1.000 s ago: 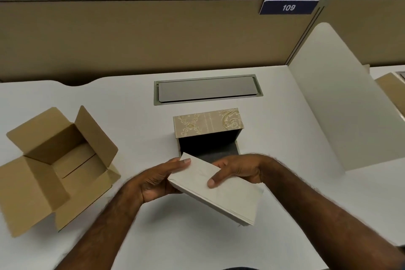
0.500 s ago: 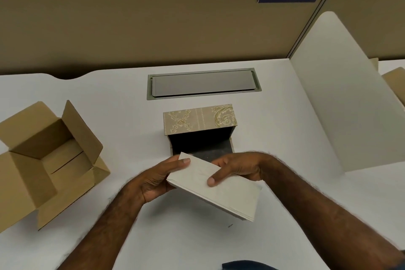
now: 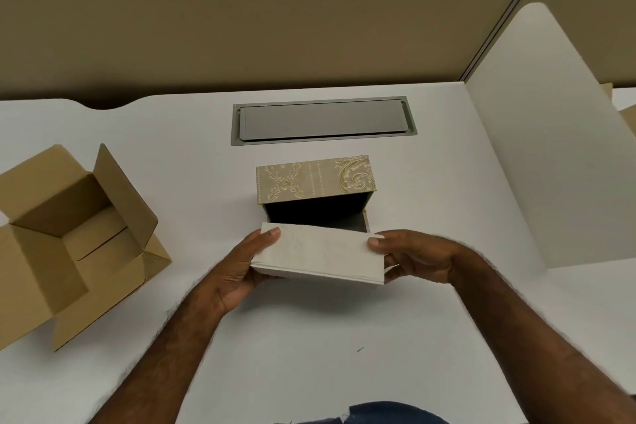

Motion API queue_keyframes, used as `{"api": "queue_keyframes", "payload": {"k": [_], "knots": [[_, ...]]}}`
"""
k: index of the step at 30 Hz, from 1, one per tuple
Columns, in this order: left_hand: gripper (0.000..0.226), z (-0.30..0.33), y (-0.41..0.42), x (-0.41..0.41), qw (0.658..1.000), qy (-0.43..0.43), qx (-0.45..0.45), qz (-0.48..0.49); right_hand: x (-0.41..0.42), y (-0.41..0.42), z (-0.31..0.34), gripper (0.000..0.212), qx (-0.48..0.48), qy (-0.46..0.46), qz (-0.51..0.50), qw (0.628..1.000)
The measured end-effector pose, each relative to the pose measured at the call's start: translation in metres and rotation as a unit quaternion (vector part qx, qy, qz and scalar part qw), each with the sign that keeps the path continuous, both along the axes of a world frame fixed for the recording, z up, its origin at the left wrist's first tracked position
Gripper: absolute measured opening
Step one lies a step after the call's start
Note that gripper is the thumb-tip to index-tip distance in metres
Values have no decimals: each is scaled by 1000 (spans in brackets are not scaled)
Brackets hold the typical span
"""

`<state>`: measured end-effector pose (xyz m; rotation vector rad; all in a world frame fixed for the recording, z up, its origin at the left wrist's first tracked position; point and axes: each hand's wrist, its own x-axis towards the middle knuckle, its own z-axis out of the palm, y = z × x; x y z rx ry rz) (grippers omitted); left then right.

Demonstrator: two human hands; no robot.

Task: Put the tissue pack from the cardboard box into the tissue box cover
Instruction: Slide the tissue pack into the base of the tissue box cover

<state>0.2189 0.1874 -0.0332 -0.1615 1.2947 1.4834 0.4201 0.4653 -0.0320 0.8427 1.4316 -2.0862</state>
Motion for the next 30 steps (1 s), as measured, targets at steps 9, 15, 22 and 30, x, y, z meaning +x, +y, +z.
{"api": "queue_keyframes", "payload": {"k": [9, 15, 22, 30], "knots": [[55, -25, 10, -2, 996, 57, -65, 24, -13, -17, -25, 32, 24, -27, -220, 975], [42, -35, 14, -9, 993, 70, -83, 35, -30, -21, -31, 25, 74, -35, -229, 970], [29, -31, 15, -7, 991, 96, -88, 35, -30, -21, -32, 33, 118, -39, -220, 968], [11, -25, 14, 1, 989, 123, -85, 18, -24, -18, -38, 36, 163, -29, -225, 960]]}}
